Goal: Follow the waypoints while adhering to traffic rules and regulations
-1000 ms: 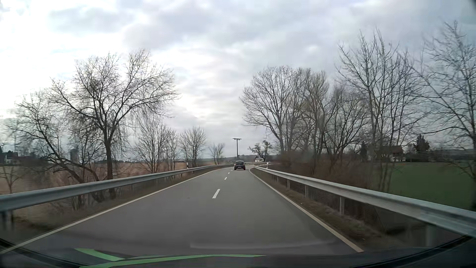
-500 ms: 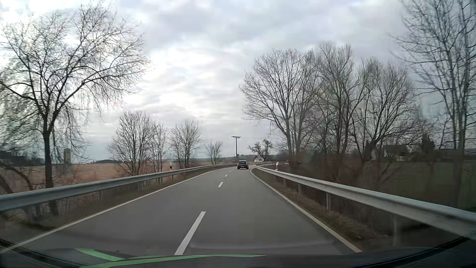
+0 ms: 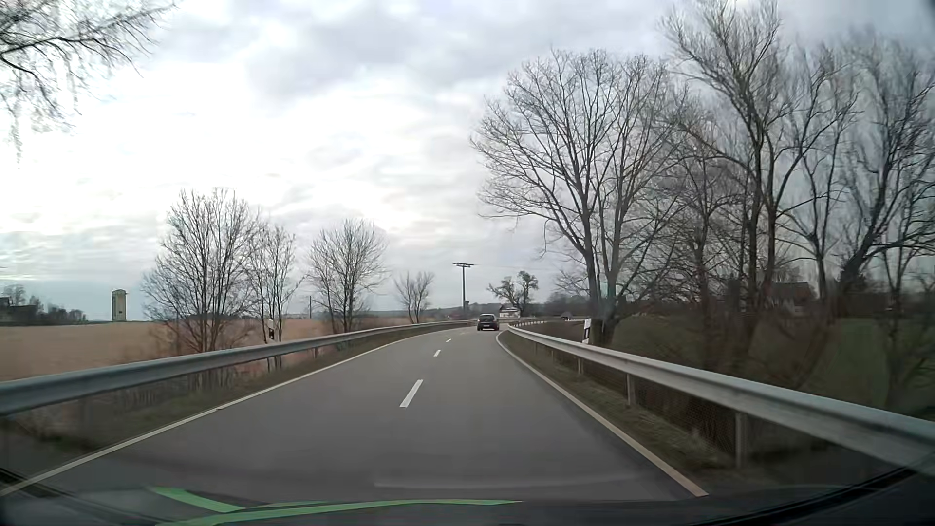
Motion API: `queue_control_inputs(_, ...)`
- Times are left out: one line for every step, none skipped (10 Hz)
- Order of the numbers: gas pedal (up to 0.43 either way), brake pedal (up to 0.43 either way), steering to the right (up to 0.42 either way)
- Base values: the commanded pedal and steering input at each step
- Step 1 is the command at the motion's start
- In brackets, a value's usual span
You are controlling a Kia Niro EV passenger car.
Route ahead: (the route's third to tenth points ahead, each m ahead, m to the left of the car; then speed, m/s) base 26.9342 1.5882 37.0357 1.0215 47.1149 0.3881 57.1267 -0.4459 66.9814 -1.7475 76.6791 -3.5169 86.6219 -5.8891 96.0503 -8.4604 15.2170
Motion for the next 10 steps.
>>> queue_control_inputs(0.319, 0.0, -0.003)
queue_control_inputs(0.319, 0.0, -0.003)
queue_control_inputs(0.319, 0.0, -0.003)
queue_control_inputs(0.319, 0.0, -0.001)
queue_control_inputs(0.319, 0.0, 0.001)
queue_control_inputs(0.319, 0.0, 0.002)
queue_control_inputs(0.319, 0.0, 0.003)
queue_control_inputs(0.319, 0.0, 0.003)
queue_control_inputs(0.319, 0.0, 0.004)
queue_control_inputs(0.311, 0.0, 0.005)
